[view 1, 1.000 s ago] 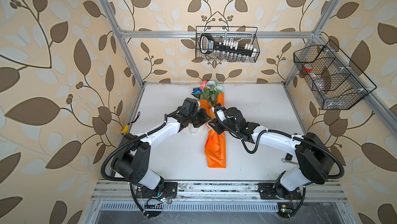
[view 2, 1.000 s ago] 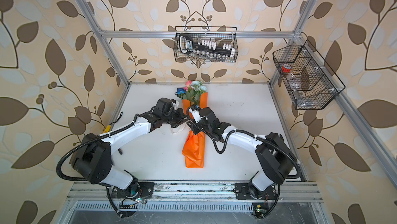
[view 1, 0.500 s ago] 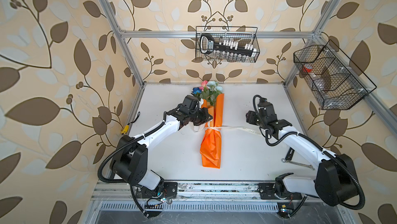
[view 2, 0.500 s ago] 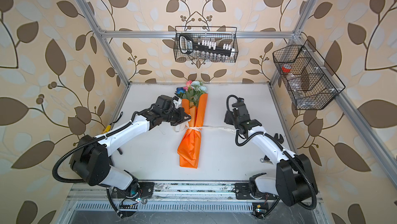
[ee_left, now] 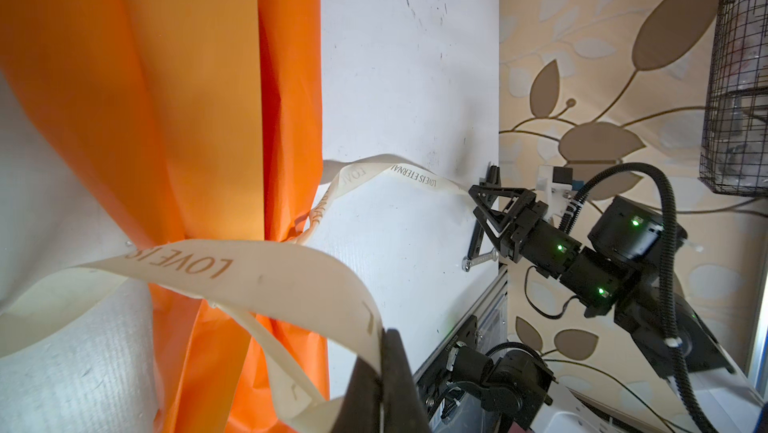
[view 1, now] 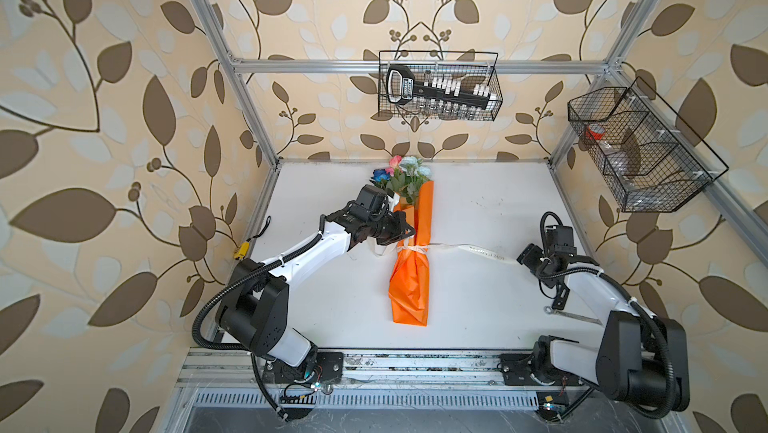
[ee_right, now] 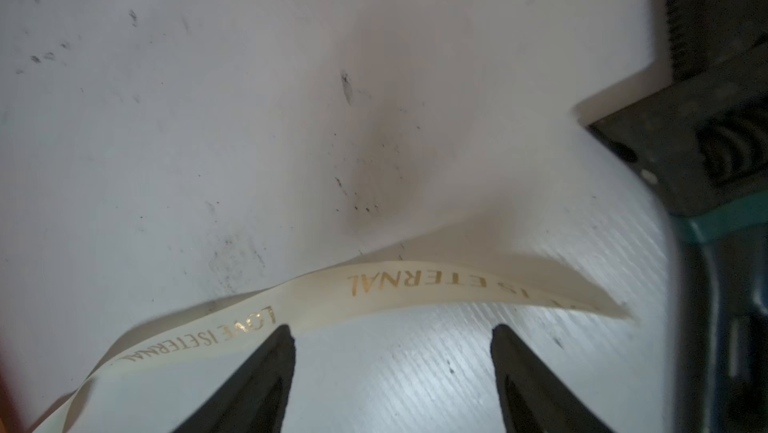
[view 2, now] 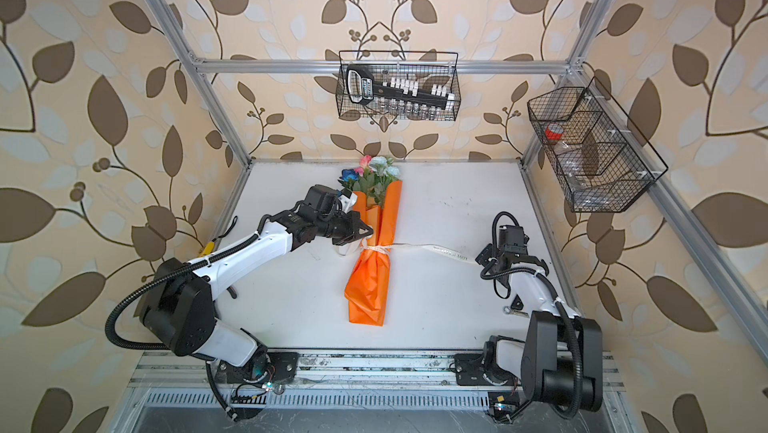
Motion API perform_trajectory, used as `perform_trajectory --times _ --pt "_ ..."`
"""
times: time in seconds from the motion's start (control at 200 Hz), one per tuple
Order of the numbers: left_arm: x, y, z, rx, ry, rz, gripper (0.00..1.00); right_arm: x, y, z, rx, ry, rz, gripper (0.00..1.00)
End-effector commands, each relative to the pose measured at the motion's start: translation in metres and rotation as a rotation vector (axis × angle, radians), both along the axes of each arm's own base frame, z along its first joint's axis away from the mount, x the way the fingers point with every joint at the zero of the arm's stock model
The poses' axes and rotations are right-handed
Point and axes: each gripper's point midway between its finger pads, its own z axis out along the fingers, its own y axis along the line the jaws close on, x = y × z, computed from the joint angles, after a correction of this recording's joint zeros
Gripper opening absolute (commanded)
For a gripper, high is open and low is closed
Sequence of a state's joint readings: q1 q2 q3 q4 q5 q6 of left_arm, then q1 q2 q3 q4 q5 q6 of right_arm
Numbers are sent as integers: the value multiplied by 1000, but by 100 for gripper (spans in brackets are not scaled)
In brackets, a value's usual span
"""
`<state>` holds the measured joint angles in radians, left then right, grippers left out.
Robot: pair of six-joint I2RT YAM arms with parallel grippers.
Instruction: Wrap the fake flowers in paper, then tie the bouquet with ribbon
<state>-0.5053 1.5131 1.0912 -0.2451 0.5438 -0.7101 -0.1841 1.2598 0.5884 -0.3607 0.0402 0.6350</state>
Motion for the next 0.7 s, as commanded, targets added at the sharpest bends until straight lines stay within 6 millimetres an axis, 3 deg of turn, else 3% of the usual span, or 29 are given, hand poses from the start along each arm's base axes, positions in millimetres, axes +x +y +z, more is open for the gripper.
perform_trajectory --times 0.0,0.22,0.265,0.355,0.415,0.525,0.7 --pt "-4 -10 14 -33 -38 -60 0 18 -3 -2 17 -37 -24 75" --pt "-3 -12 10 -39 -27 -59 0 30 -14 -26 -1 23 -51 64" --pt "-3 -12 10 -43 -27 -59 0 31 -15 -29 0 32 -54 56" --pt "-3 -13 11 -47 -25 -58 0 32 -16 -36 3 55 -49 29" --pt "-2 -13 11 -47 -25 -58 0 31 -17 -37 1 57 -49 18" --pt "-3 -13 10 -42 -21 -60 0 34 -20 -28 -24 38 -44 0" --pt "-3 -11 8 -29 -26 -67 0 65 -14 5 -13 -76 38 0"
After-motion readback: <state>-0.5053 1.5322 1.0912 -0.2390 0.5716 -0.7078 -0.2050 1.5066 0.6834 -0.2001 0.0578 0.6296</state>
